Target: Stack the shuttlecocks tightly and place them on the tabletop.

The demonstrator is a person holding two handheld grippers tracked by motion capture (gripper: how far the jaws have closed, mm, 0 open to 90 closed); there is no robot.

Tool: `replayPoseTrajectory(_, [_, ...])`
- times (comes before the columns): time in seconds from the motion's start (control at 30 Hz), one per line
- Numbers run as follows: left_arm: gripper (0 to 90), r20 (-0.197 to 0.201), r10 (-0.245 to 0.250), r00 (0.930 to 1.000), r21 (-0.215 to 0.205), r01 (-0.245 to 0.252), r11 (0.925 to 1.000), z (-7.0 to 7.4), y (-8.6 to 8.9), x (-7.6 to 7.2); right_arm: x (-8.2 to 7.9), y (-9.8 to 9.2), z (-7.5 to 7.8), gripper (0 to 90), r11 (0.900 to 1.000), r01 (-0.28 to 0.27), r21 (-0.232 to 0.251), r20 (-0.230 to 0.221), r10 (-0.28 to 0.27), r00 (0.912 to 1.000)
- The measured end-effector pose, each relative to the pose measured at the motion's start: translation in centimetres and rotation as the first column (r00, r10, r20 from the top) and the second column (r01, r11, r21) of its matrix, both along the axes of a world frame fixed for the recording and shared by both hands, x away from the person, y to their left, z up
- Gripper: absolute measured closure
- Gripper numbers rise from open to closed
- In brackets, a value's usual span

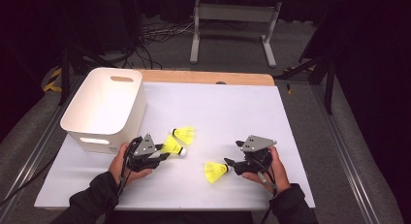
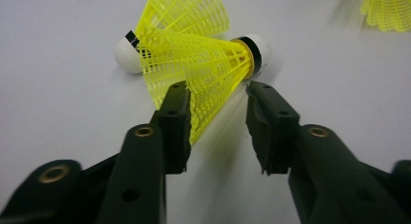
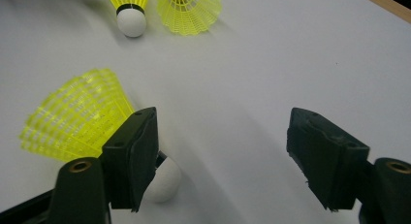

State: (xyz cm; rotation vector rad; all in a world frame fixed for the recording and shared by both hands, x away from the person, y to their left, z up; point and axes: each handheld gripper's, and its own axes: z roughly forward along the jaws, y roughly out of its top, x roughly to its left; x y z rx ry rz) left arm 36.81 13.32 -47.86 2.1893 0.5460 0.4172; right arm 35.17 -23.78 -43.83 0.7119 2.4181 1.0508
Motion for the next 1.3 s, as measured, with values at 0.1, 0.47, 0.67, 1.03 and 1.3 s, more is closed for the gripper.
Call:
replayPoseTrajectory(0.1, [77.4,0.004,-0.014,0.9999,-0.013,0.014,0.9998,0.1,0.1,0.0,0.0,0.0,-0.1,28.1,1.000,-0.002,-0.003,-0.002,0.002,1.0000])
replayPoseTrajectory(0.47, [89.0,0.030,-0.064,0.9975,-0.005,0.064,0.9979,1.9,1.5,-1.1,0.1,0.1,-0.1,27.9,1.000,0.000,-0.005,-0.004,0.000,1.0000])
replayPoseTrajectory(0.67, [89.3,0.048,-0.076,0.9959,0.037,0.074,0.9965,3.7,2.8,-2.7,0.0,0.2,-0.2,27.6,1.000,-0.002,-0.008,-0.006,0.002,1.0000])
replayPoseTrajectory(1.03, [88.8,0.022,-0.065,0.9976,0.087,0.063,0.9942,3.6,4.6,-4.1,0.1,0.5,-0.6,27.0,1.000,-0.006,-0.023,-0.020,0.006,0.9998])
replayPoseTrajectory(1.3, [88.7,0.021,-0.063,0.9978,0.114,0.060,0.9917,3.5,5.4,-5.1,0.2,0.4,-0.6,26.5,1.000,0.005,-0.020,-0.016,-0.005,0.9999])
